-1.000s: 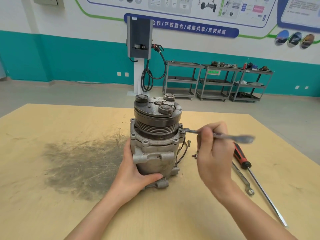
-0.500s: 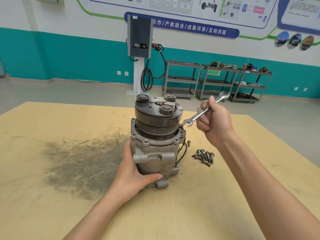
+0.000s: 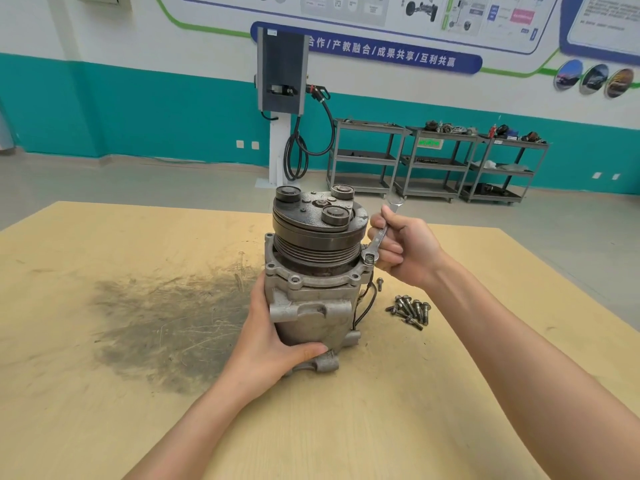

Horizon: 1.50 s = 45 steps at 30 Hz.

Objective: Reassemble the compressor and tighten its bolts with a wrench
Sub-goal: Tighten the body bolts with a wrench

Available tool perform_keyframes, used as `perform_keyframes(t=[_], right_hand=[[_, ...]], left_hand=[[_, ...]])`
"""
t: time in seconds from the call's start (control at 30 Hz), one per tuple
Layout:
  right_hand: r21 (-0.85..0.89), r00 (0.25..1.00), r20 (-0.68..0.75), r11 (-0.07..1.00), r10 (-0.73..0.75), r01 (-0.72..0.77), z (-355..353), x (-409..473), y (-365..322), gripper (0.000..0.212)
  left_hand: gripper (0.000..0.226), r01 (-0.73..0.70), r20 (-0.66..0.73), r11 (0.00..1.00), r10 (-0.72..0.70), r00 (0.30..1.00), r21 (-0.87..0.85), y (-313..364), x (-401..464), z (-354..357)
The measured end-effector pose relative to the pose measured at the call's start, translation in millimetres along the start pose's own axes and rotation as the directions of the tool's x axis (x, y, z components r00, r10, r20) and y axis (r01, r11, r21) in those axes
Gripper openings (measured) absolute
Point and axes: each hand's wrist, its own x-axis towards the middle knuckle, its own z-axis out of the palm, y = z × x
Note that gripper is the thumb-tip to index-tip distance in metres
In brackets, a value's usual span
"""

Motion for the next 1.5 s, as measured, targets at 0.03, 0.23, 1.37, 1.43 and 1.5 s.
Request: perform_keyframes(t=[0.03, 0.23, 1.37, 1.43, 1.5], right_hand=[[0.016, 1.0, -0.005, 1.0, -0.003, 0.004, -1, 0, 1, 0.04], [0.081, 0.955, -0.217, 0.971, -0.203, 0.225, 2, -13, 25, 0.042], [-0.118, 0.946, -0.149, 0.955, -0.289, 0.273, -6, -21, 7, 0.04], [-0.096, 0.957, -0.108, 0.961, -0.268, 0.258, -5, -15, 5, 0.04], [-0.087, 0.968, -0.064, 0.968, -0.243, 0.237, -3, -11, 3, 0.04]], left_hand=[[0.13, -0.003, 0.0, 1.0, 0.003, 1.0, -0.003, 0, 0, 0], [0.126, 0.005, -0.003, 1.0, -0.005, 1.0, 0.007, 2, -1, 0], [0.121, 0.005, -0.004, 1.0, -0.005, 1.0, -0.008, 3, -2, 0], [0.121, 0.004, -0.011, 1.0, -0.004, 1.0, -0.006, 2, -1, 0], [0.121, -0.001, -0.007, 1.0, 0.001, 1.0, -0.007, 2, -1, 0]])
